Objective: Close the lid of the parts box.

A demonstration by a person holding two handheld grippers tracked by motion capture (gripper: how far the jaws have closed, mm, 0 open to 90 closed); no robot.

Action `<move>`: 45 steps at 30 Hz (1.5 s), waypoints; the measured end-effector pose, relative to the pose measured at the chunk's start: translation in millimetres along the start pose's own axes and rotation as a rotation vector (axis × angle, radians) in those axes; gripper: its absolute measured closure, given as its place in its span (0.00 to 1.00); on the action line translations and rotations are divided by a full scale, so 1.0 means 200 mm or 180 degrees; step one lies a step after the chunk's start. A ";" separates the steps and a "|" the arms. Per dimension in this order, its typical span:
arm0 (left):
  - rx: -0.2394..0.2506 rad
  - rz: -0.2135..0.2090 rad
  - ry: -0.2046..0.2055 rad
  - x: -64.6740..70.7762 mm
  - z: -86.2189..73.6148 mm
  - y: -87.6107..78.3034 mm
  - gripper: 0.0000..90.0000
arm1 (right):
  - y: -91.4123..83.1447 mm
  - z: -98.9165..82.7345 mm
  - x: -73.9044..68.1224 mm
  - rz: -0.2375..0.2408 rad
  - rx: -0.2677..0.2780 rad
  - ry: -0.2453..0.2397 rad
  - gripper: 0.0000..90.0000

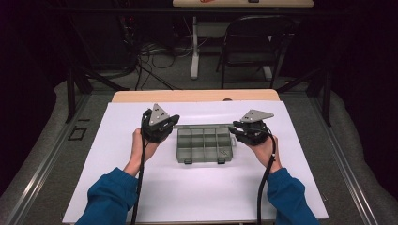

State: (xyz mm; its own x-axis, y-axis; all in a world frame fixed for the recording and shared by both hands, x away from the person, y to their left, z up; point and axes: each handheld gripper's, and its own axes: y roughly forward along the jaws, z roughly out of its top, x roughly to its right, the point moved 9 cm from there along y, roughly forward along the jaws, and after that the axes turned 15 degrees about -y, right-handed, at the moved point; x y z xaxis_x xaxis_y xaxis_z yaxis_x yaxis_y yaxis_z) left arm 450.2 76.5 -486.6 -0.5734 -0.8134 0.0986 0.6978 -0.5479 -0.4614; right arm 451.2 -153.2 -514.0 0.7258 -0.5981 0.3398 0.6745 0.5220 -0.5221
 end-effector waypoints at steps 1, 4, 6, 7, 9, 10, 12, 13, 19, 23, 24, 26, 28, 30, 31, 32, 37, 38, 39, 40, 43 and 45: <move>-0.0032 -0.0008 -0.0002 0.00 -0.01 0.01 1.00 | 0.00 0.00 0.00 0.0000 -0.0009 -0.0001 0.76; -0.0086 -0.0043 -0.0026 0.00 -0.03 0.02 1.00 | 0.00 0.00 0.00 0.0012 -0.0003 0.0002 0.75; -0.0113 -0.0071 -0.0036 0.00 -0.05 0.02 1.00 | 0.00 0.00 0.00 0.0025 -0.0010 0.0000 0.74; -0.0112 -0.0084 -0.0046 0.00 -0.05 0.02 1.00 | 0.00 0.00 -0.01 0.0030 -0.0019 0.0006 0.74; -0.0142 -0.0105 -0.0028 0.01 -0.06 0.02 1.00 | 0.00 -0.01 -0.01 0.0040 -0.0037 -0.0003 0.73; -0.0144 -0.0112 -0.0027 0.01 -0.07 0.02 1.00 | 0.00 -0.01 -0.02 0.0047 -0.0031 -0.0006 0.73; -0.0159 -0.0122 -0.0020 0.01 -0.08 0.02 1.00 | 0.00 -0.01 -0.02 0.0045 -0.0050 -0.0009 0.72; -0.0156 -0.0127 -0.0031 0.02 -0.08 0.02 1.00 | 0.00 -0.02 -0.02 0.0047 -0.0050 -0.0007 0.72; -0.0179 -0.0157 -0.0013 0.03 -0.11 0.01 1.00 | 0.00 -0.03 -0.03 0.0065 -0.0074 -0.0023 0.71; -0.0186 -0.0173 -0.0009 0.04 -0.13 0.00 1.00 | 0.00 -0.04 -0.04 0.0074 -0.0089 -0.0015 0.71; -0.0186 -0.0175 -0.0008 0.04 -0.13 0.00 1.00 | 0.00 -0.04 -0.05 0.0083 -0.0097 -0.0019 0.71; -0.0187 -0.0182 -0.0018 0.04 -0.15 0.00 1.00 | 0.00 -0.05 -0.05 0.0096 -0.0111 -0.0019 0.70; -0.0187 -0.0175 -0.0019 0.04 -0.16 0.01 1.00 | 0.00 -0.06 -0.06 0.0117 -0.0143 -0.0020 0.69; -0.0200 -0.0174 -0.0026 0.04 -0.17 0.00 1.00 | 0.00 -0.07 -0.07 0.0138 -0.0167 -0.0026 0.66; -0.0197 -0.0183 -0.0035 0.04 -0.17 0.01 1.00 | -0.01 -0.08 -0.08 0.0151 -0.0193 -0.0017 0.63; -0.0191 -0.0175 -0.0028 0.04 -0.17 0.01 1.00 | -0.01 -0.08 -0.08 0.0167 -0.0212 -0.0014 0.60; -0.0211 -0.0178 -0.0027 0.04 -0.19 0.01 1.00 | -0.05 -0.10 -0.11 0.0294 -0.0256 0.0009 0.50; -0.0214 -0.0176 -0.0028 0.04 -0.19 0.01 1.00 | -0.06 -0.10 -0.12 0.0342 -0.0255 -0.0006 0.49; -0.0211 -0.0176 -0.0036 0.04 -0.20 0.01 1.00 | -0.07 -0.11 -0.13 0.0371 -0.0249 -0.0025 0.49; -0.0208 -0.0177 -0.0030 0.05 -0.20 0.01 1.00 | -0.09 -0.11 -0.14 0.0403 -0.0237 -0.0012 0.49; -0.0198 -0.0174 -0.0019 0.05 -0.20 0.01 1.00 | -0.13 -0.10 -0.15 0.0498 -0.0169 -0.0021 0.57; -0.0204 -0.0170 -0.0018 0.05 -0.21 0.01 1.00 | -0.17 -0.08 -0.16 0.0500 -0.0057 -0.0003 0.65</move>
State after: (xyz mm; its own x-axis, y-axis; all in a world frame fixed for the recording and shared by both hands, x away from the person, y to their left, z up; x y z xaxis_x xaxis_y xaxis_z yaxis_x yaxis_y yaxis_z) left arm 428.4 75.6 -522.7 -0.6065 -0.7845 0.1294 0.6374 -0.5770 -0.5107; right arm 404.0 -161.1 -519.3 0.8224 -0.5093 0.2534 0.5501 0.5983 -0.5827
